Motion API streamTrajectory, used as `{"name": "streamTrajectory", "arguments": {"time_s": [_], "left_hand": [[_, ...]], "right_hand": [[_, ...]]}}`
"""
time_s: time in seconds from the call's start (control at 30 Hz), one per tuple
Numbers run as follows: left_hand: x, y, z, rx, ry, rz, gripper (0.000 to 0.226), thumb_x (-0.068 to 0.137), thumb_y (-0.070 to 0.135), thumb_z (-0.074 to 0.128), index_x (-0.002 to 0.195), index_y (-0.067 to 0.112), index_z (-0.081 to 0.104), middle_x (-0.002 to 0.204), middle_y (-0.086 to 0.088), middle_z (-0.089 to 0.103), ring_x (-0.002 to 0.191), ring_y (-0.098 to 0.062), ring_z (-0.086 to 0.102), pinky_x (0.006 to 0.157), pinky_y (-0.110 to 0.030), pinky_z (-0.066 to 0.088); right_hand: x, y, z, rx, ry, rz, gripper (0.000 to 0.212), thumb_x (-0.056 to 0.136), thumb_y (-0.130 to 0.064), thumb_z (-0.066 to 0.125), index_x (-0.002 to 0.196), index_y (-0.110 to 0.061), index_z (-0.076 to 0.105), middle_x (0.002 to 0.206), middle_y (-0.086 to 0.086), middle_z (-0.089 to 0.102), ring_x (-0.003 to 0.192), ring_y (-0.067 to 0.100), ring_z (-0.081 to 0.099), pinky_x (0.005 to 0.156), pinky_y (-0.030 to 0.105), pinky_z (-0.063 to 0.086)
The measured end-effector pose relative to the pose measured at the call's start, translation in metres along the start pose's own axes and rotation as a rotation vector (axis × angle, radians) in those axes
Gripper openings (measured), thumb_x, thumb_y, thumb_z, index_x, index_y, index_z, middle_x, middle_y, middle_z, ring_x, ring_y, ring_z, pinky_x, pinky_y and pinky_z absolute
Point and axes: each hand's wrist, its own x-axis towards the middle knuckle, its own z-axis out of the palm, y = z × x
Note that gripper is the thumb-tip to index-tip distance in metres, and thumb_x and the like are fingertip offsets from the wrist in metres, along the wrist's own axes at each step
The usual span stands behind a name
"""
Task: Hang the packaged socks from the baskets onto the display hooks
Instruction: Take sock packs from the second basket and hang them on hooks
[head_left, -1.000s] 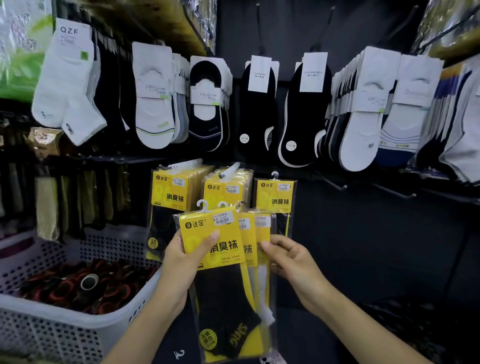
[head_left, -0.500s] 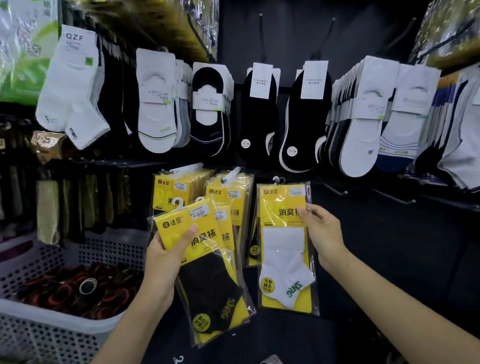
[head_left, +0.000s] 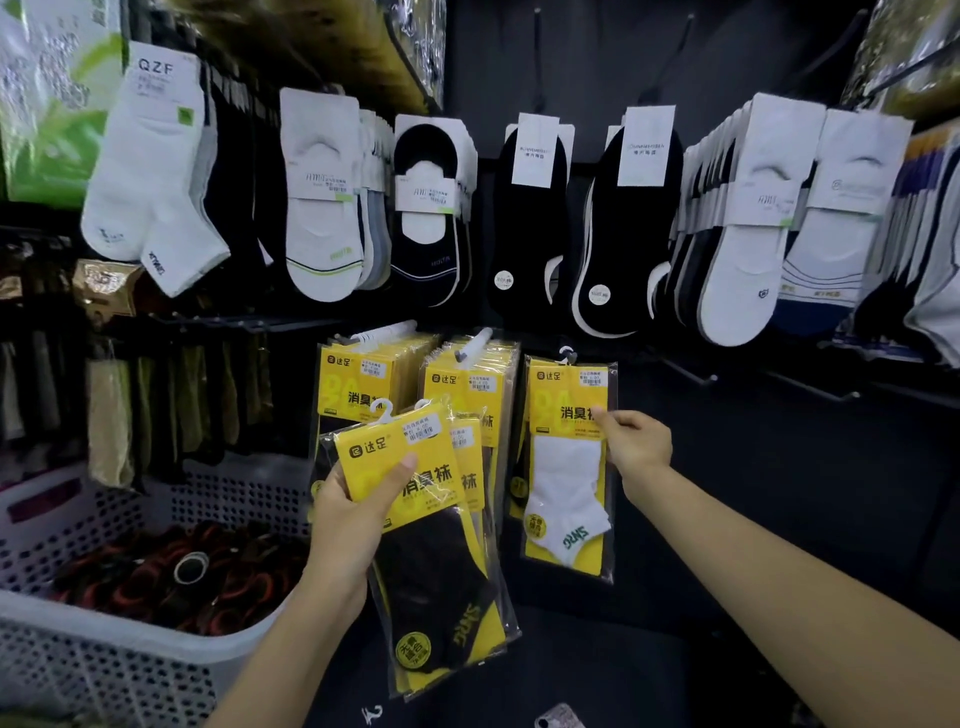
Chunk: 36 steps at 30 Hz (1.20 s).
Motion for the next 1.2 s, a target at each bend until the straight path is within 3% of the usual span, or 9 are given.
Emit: {"name": "streamTrajectory", "arguments": {"time_s": [0.23, 0.3, 0.43, 0.5, 0.63, 0.73, 0.87, 1.03, 1.2], "left_hand": [[-0.004, -0.001, 0.004, 0.002, -0.04, -0.019, 0.031, 0.073, 0.029, 0.075, 0.102, 0.025, 0.065, 0.089, 0.012, 0.075, 0.079, -0.003, 0.071, 0.057, -0.013, 0.052], [-0.006, -0.003, 0.007, 0.0, -0.057, -0.027, 0.027, 0.075, 0.027, 0.074, 0.1, 0.024, 0.066, 0.088, 0.011, 0.075, 0.079, -0.005, 0.071, 0.054, -0.012, 0.052], [-0.013, -0.008, 0.017, -0.002, -0.119, -0.05, 0.028, 0.074, 0.028, 0.073, 0.101, 0.023, 0.066, 0.091, 0.008, 0.075, 0.082, -0.006, 0.072, 0.055, -0.013, 0.053], [-0.016, -0.009, 0.021, 0.0, -0.152, -0.057, 0.037, 0.069, 0.033, 0.072, 0.104, 0.023, 0.066, 0.095, 0.007, 0.075, 0.086, -0.008, 0.071, 0.062, -0.016, 0.054], [-0.018, -0.009, 0.022, 0.001, -0.163, -0.054, 0.033, 0.074, 0.033, 0.07, 0.105, 0.022, 0.067, 0.096, 0.006, 0.075, 0.086, -0.008, 0.071, 0.062, -0.017, 0.054], [-0.013, -0.008, 0.016, -0.002, -0.119, -0.062, 0.031, 0.078, 0.03, 0.07, 0.108, 0.021, 0.066, 0.098, 0.005, 0.075, 0.089, -0.01, 0.071, 0.07, -0.022, 0.053], [-0.006, -0.009, 0.007, 0.002, -0.064, -0.073, 0.024, 0.083, 0.026, 0.07, 0.106, 0.021, 0.066, 0.092, 0.006, 0.076, 0.078, -0.005, 0.072, 0.062, -0.018, 0.049], [-0.004, -0.012, 0.008, 0.012, -0.074, -0.075, 0.025, 0.082, 0.025, 0.07, 0.107, 0.02, 0.066, 0.091, 0.006, 0.076, 0.077, -0.004, 0.071, 0.054, -0.011, 0.05], [-0.003, -0.015, 0.011, 0.005, -0.083, -0.072, 0.022, 0.083, 0.021, 0.07, 0.104, 0.02, 0.065, 0.084, 0.01, 0.076, 0.073, -0.001, 0.071, 0.052, -0.009, 0.05]], "right_hand": [[-0.028, 0.007, -0.011, 0.001, 0.068, 0.05, 0.042, 0.085, -0.023, 0.07, 0.12, -0.009, 0.053, 0.127, 0.008, 0.055, 0.105, 0.019, 0.054, 0.083, 0.026, 0.041], [-0.052, 0.007, -0.016, 0.046, -0.1, 0.01, 0.038, 0.088, -0.027, 0.066, 0.12, -0.011, 0.053, 0.125, 0.006, 0.056, 0.103, 0.017, 0.055, 0.084, 0.026, 0.043], [-0.106, 0.006, -0.025, 0.069, -0.679, 0.027, 0.033, 0.094, -0.04, 0.05, 0.115, -0.017, 0.06, 0.114, 0.002, 0.068, 0.103, 0.015, 0.065, 0.089, 0.027, 0.052], [-0.12, 0.007, -0.028, 0.124, -0.79, 0.03, 0.028, 0.097, -0.032, 0.049, 0.116, -0.016, 0.061, 0.108, 0.003, 0.072, 0.098, 0.015, 0.069, 0.081, 0.024, 0.056], [-0.12, 0.011, -0.038, 0.15, -0.709, -0.044, 0.018, 0.096, -0.018, 0.052, 0.107, -0.01, 0.065, 0.095, 0.001, 0.075, 0.084, 0.011, 0.071, 0.067, 0.018, 0.054], [-0.104, 0.007, -0.045, 0.181, -0.517, -0.085, 0.015, 0.094, -0.019, 0.055, 0.1, -0.013, 0.068, 0.088, -0.002, 0.075, 0.08, 0.008, 0.071, 0.063, 0.015, 0.053], [-0.074, -0.007, -0.059, 0.173, -0.297, -0.108, 0.013, 0.094, -0.021, 0.056, 0.091, -0.016, 0.067, 0.081, -0.006, 0.073, 0.068, -0.002, 0.068, 0.055, 0.01, 0.05], [-0.042, -0.025, -0.057, 0.075, -0.219, -0.115, 0.02, 0.096, -0.021, 0.055, 0.091, -0.004, 0.064, 0.086, 0.006, 0.067, 0.075, 0.015, 0.063, 0.07, 0.028, 0.052], [-0.03, -0.031, -0.03, 0.019, -0.249, -0.142, 0.025, 0.096, -0.019, 0.055, 0.071, -0.012, 0.058, 0.073, 0.003, 0.06, 0.067, 0.014, 0.054, 0.063, 0.023, 0.047]]}}
